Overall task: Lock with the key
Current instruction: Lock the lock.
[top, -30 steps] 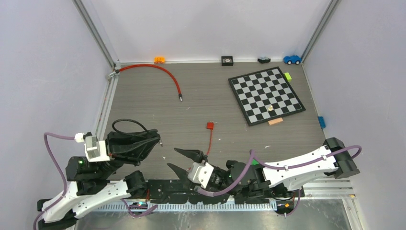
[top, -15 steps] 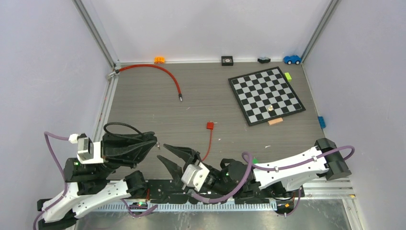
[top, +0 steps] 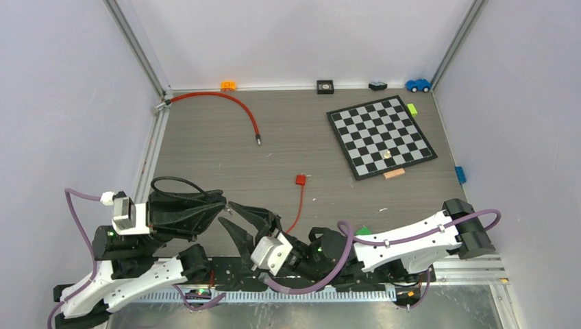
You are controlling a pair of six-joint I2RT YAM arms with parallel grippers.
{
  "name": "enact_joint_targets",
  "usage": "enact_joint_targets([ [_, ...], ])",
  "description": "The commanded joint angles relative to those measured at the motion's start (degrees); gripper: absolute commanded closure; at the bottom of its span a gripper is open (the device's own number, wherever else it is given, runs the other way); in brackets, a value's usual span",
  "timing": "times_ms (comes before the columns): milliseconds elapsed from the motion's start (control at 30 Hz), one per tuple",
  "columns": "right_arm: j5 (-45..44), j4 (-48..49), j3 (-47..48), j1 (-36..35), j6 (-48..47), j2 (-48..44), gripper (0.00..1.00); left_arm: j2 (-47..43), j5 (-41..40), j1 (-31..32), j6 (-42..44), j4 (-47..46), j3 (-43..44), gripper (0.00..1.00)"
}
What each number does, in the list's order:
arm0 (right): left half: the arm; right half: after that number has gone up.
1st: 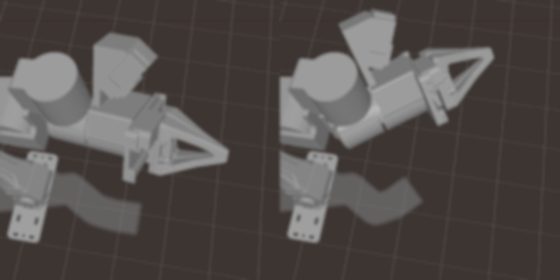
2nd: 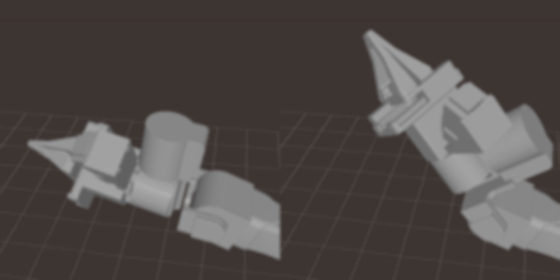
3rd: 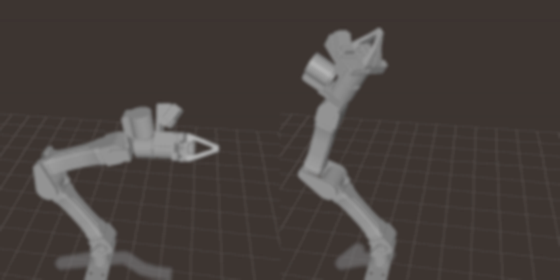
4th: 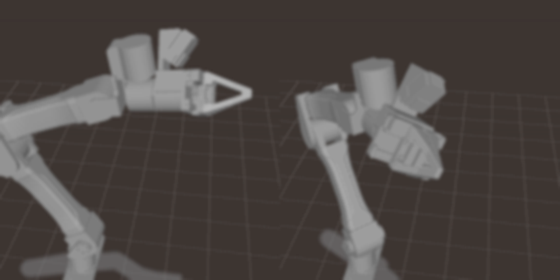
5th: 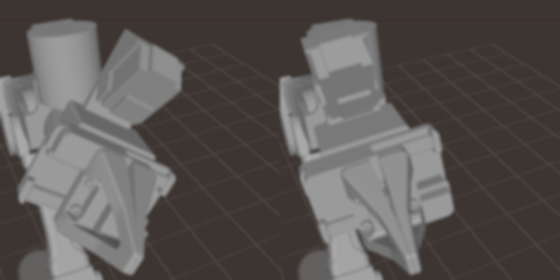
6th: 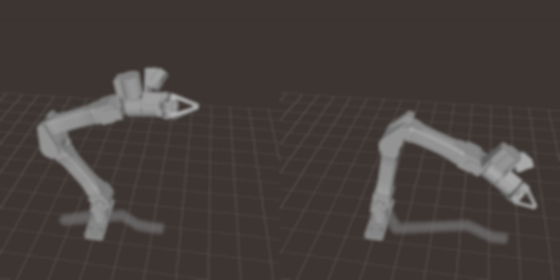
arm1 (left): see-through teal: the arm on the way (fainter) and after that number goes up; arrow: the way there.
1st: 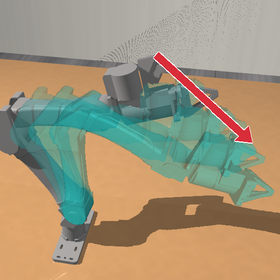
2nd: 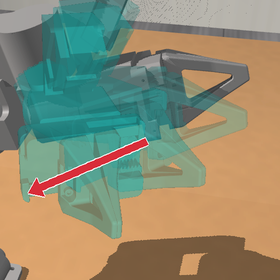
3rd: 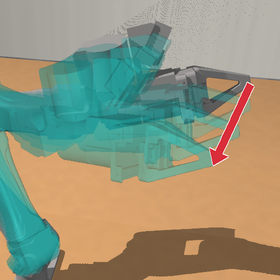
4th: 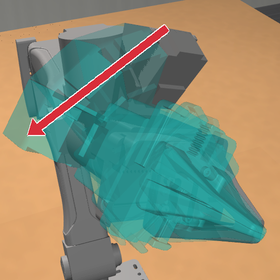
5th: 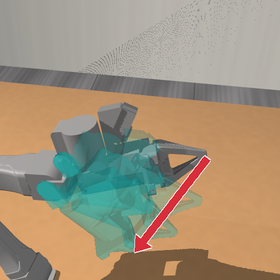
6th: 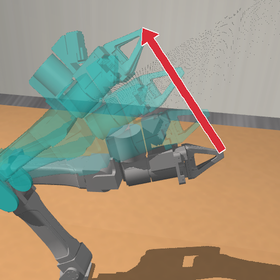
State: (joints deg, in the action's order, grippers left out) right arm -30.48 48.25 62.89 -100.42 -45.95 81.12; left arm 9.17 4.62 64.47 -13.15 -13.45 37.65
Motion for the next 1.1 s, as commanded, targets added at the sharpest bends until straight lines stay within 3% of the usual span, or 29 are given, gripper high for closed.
enact_joint_targets([
  [0, -1.52, 3.78, 2.94, -0.39, -1.2, 0.31, 0.61, 0.23, 0.8, -0.04, -0.21, -2.46, 0.23, 1.0],
  [600, -3.07, 4.87, 3.99, -0.39, -1.51, 2.21, 0.67, 1.49, 3.52, -0.05, -1.33, -3.05, 0.32, 1.0],
  [1067, -1.41, 5.8, 0.81, -0.38, 3.52, -1.1, 0.99, 1.66, 4.73, -0.06, -1.62, -2.56, 0.54, 1.0],
])
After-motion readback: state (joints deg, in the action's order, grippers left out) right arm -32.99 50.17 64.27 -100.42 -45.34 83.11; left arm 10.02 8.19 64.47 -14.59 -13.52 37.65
